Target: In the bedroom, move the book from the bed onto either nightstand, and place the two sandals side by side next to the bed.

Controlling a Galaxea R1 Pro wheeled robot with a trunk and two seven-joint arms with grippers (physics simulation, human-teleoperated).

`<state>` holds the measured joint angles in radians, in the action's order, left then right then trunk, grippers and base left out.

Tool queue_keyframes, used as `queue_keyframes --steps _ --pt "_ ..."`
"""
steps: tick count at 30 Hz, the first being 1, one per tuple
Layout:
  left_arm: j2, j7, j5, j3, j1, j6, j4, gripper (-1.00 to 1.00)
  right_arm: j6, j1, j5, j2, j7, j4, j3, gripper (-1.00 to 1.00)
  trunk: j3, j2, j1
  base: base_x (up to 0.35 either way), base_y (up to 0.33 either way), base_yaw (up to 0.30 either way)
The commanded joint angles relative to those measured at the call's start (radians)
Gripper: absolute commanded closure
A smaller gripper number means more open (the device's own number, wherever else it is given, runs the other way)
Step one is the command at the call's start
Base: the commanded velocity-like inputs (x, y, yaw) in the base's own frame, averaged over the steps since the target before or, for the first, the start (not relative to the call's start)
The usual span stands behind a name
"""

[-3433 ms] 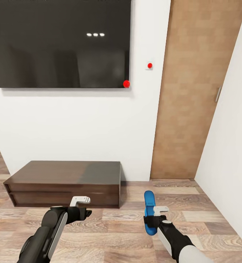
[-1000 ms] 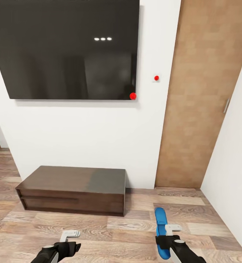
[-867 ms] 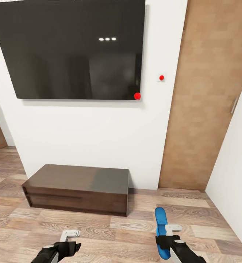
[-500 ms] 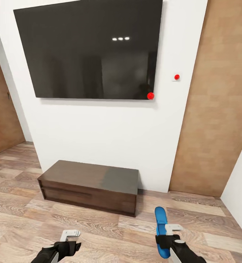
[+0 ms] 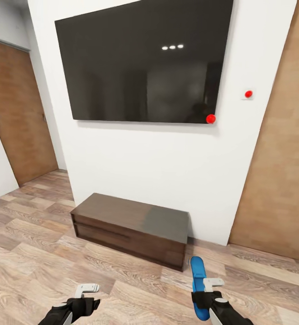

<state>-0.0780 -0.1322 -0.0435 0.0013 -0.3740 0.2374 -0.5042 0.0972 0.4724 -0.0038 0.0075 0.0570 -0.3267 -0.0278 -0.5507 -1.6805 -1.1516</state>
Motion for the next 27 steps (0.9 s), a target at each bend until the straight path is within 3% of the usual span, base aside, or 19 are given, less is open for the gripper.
queue_keyframes --steps 1,27 --pt "0.0 -0.003 -0.004 0.0 0.0 0.0 -0.001 -1.0 0.006 0.0 0.0 0.0 0.005 -0.002 -0.003 1.0 -0.001 -0.001 0.0 0.0 0.0 0.287" --pt "0.002 -0.003 -0.004 0.0 0.001 -0.027 -0.003 -1.0 0.005 0.0 0.001 -0.002 0.005 0.0 -0.003 1.0 -0.001 -0.001 0.0 0.0 0.0 0.289"
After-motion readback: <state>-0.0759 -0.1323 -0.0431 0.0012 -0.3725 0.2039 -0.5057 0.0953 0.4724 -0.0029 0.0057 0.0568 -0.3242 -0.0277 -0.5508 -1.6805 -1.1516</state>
